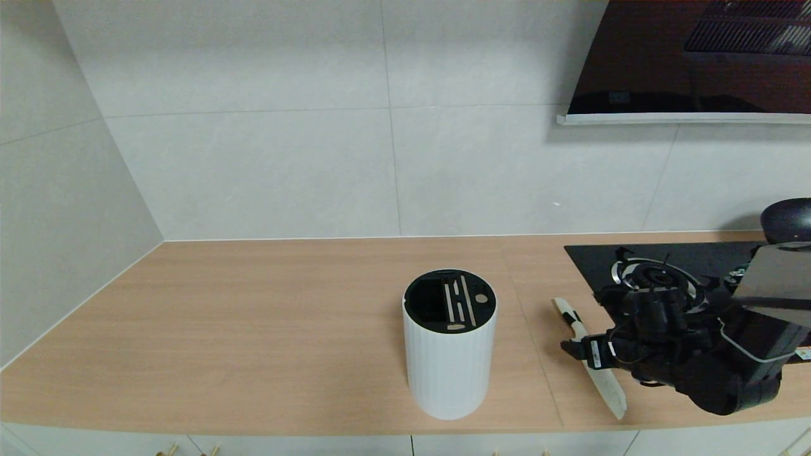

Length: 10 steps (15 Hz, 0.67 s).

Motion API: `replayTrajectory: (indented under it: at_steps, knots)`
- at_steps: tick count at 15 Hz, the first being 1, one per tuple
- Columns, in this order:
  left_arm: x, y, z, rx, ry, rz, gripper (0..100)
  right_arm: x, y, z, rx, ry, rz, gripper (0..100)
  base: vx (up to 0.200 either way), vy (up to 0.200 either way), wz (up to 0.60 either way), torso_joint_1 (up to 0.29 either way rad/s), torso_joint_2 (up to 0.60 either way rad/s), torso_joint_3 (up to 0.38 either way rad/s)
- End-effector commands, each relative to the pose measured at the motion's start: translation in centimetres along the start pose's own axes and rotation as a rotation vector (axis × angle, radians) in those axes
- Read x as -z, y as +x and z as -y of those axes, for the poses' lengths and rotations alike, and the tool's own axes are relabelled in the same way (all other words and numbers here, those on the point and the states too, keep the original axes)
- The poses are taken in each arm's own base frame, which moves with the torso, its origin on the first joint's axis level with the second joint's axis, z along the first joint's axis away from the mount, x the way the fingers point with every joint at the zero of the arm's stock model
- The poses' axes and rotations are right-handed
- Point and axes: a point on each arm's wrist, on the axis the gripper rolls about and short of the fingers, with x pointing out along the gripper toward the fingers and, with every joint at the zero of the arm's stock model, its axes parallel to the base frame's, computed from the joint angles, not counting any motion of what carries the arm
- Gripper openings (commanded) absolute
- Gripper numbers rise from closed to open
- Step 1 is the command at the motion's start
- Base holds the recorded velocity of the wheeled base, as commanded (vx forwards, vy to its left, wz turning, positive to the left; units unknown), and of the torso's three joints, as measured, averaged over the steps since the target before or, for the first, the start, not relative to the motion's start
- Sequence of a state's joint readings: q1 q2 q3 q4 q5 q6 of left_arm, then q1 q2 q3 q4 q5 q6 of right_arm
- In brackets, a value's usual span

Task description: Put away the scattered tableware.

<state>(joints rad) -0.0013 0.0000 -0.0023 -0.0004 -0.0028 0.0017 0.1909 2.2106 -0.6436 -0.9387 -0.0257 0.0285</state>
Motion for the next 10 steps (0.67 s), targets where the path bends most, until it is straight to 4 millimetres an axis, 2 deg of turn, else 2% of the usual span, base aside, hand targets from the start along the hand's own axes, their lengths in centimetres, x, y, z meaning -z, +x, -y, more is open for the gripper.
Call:
replayTrajectory:
  at_steps: [1, 6, 10]
  knots:
    - [0.0, 0.0, 0.0, 0.001, 0.000, -0.001, 100, 1.7, 2.2, -0.1, 0.013, -0.004, -0.031, 100, 0.000, 0.000, 0.00, 0.000, 0.00, 0.000]
    - [0.0, 0.0, 0.0, 0.001, 0.000, -0.001, 100, 1.6, 3.9, 0.0, 0.045, 0.019, -0.011, 100, 0.000, 0.000, 0.00, 0.000, 0.00, 0.000]
    - [0.0, 0.0, 0.0, 0.001, 0.000, -0.001, 100, 1.4, 4.0, 0.2, 0.052, 0.040, 0.005, 100, 0.000, 0.000, 0.00, 0.000, 0.00, 0.000]
